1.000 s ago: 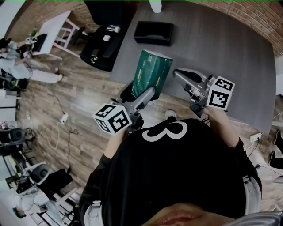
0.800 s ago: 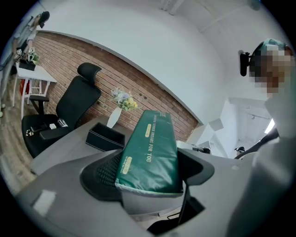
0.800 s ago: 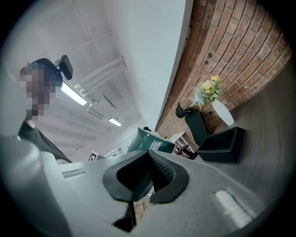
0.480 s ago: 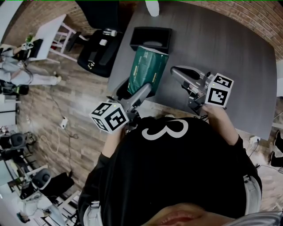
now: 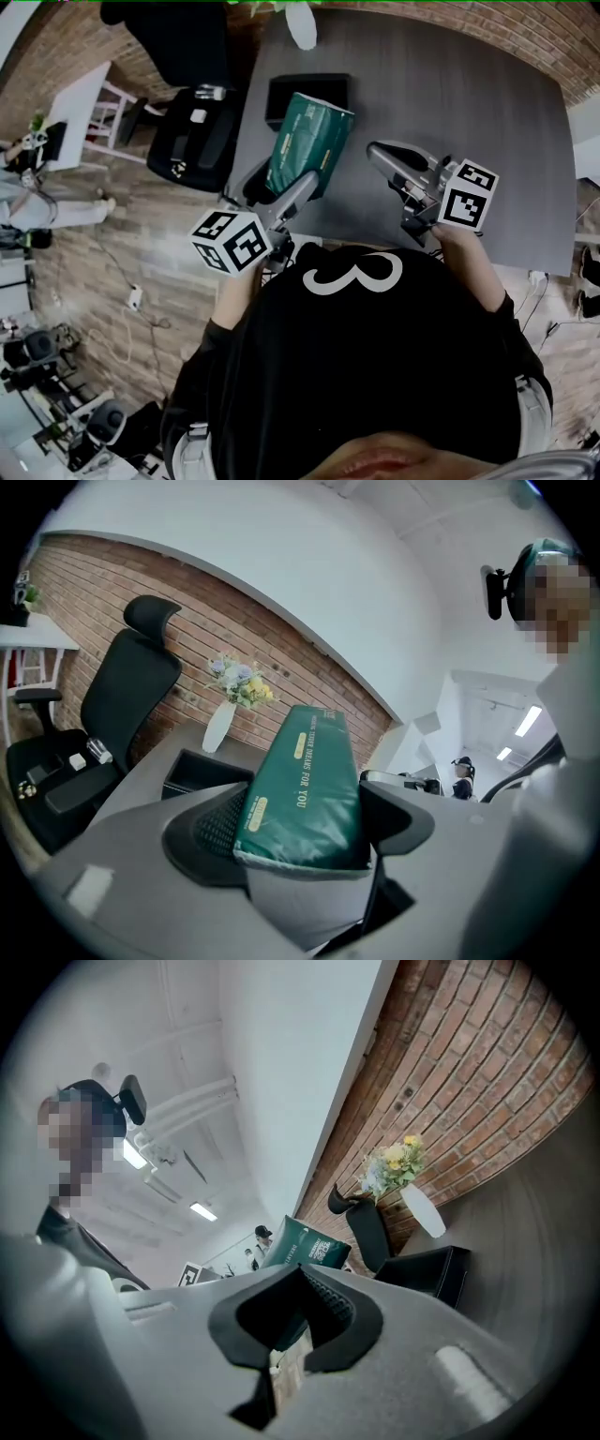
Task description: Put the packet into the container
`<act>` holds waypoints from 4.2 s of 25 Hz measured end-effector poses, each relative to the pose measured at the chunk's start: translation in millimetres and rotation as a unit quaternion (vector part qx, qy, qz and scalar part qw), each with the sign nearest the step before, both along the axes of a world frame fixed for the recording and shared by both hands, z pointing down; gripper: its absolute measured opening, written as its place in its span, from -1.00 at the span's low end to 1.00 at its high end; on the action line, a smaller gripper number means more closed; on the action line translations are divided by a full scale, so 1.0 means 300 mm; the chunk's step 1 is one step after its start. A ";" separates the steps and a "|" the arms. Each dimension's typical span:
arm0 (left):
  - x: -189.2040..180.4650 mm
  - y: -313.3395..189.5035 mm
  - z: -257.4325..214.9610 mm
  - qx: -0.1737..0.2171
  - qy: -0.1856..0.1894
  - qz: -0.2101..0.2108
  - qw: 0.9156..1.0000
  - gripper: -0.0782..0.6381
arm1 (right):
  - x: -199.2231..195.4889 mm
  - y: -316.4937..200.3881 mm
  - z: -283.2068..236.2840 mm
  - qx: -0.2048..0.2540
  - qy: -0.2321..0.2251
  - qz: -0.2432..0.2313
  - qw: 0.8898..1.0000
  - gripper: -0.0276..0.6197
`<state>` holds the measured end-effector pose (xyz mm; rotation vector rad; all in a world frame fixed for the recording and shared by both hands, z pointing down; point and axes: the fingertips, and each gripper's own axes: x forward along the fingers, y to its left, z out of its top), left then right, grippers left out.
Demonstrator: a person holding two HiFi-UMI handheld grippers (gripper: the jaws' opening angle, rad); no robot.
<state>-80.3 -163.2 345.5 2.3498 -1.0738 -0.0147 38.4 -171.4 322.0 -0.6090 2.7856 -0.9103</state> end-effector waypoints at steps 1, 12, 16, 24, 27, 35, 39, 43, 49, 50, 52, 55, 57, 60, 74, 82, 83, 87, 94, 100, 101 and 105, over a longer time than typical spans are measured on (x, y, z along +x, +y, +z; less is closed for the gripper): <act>-0.002 -0.022 -0.003 0.002 -0.006 0.013 1.000 0.30 | 0.000 -0.011 -0.001 -0.002 0.001 0.014 1.000 -0.91; -0.035 -0.224 -0.058 0.066 -0.048 0.134 0.988 0.30 | -0.061 -0.142 0.037 -0.011 -0.001 0.099 0.995 -0.91; -0.052 -0.296 -0.107 0.106 -0.064 0.175 0.977 0.29 | -0.080 -0.161 0.042 -0.014 0.001 0.130 0.991 -0.91; -0.075 -0.402 -0.141 0.168 -0.100 0.229 0.954 0.29 | -0.107 -0.160 0.111 -0.027 0.001 0.175 0.984 -0.91; -0.077 -0.421 -0.140 0.183 -0.110 0.254 0.943 0.29 | -0.120 -0.152 0.129 -0.033 0.001 0.187 0.982 -0.91; -0.081 -0.534 -0.089 0.189 -0.156 0.320 0.915 0.29 | -0.150 -0.178 0.135 -0.047 0.007 0.215 0.975 -0.91; -0.058 -0.572 -0.013 0.175 -0.169 0.347 0.906 0.29 | -0.128 -0.172 0.161 -0.053 0.008 0.234 0.971 -0.91; -0.037 -0.607 0.067 0.167 -0.187 0.375 0.892 0.29 | -0.113 -0.180 0.182 -0.057 0.004 0.247 0.967 -0.91; -0.018 -0.645 0.182 0.149 -0.212 0.408 0.875 0.29 | -0.079 -0.189 0.212 -0.066 0.002 0.266 0.962 -0.91; -0.012 -0.649 0.200 0.150 -0.219 0.413 0.871 0.29 | -0.070 -0.189 0.220 -0.068 0.002 0.269 0.961 -0.91; -0.001 -0.652 0.240 0.150 -0.235 0.424 0.861 0.29 | -0.056 -0.183 0.237 -0.074 0.002 0.276 0.958 -0.91; 0.004 -0.653 0.295 0.146 -0.260 0.435 0.850 0.29 | -0.046 -0.175 0.249 -0.082 0.001 0.283 0.956 -0.91; 0.008 -0.656 0.322 0.137 -0.270 0.440 0.845 0.29 | -0.042 -0.173 0.256 -0.087 0.002 0.284 0.955 -0.91; 0.022 -0.658 0.359 0.125 -0.275 0.448 0.841 0.29 | -0.035 -0.161 0.273 -0.095 0.003 0.288 0.953 -0.91; 0.049 -0.689 0.476 0.072 -0.290 0.458 0.837 0.30 | -0.021 -0.143 0.310 -0.108 0.001 0.297 0.949 -0.91; 0.059 -0.675 0.518 0.081 -0.325 0.467 0.818 0.32 | -0.017 -0.132 0.309 -0.111 0.005 0.300 0.948 -0.91; 0.062 -0.672 0.520 0.083 -0.326 0.468 0.817 0.33 | -0.017 -0.130 0.309 -0.111 0.005 0.300 0.947 -0.91; 0.065 -0.679 0.525 0.088 -0.323 0.462 0.821 0.37 | -0.023 -0.130 0.307 -0.109 0.006 0.299 0.948 -0.91; 0.069 -0.699 0.474 0.087 -0.285 0.436 0.849 0.47 | -0.030 -0.117 0.291 -0.105 0.010 0.299 0.949 -0.91; 0.038 -0.690 0.337 0.084 -0.232 0.396 0.884 0.27 | -0.027 -0.143 0.237 -0.083 0.022 0.304 0.949 -0.91; 0.028 -0.683 0.307 0.081 -0.218 0.384 0.893 0.20 | -0.028 -0.146 0.227 -0.077 0.025 0.304 0.949 -0.91; -0.023 -0.625 0.182 0.084 -0.157 0.345 0.922 -0.02 | -0.060 -0.167 0.169 -0.042 0.042 0.286 0.956 -0.91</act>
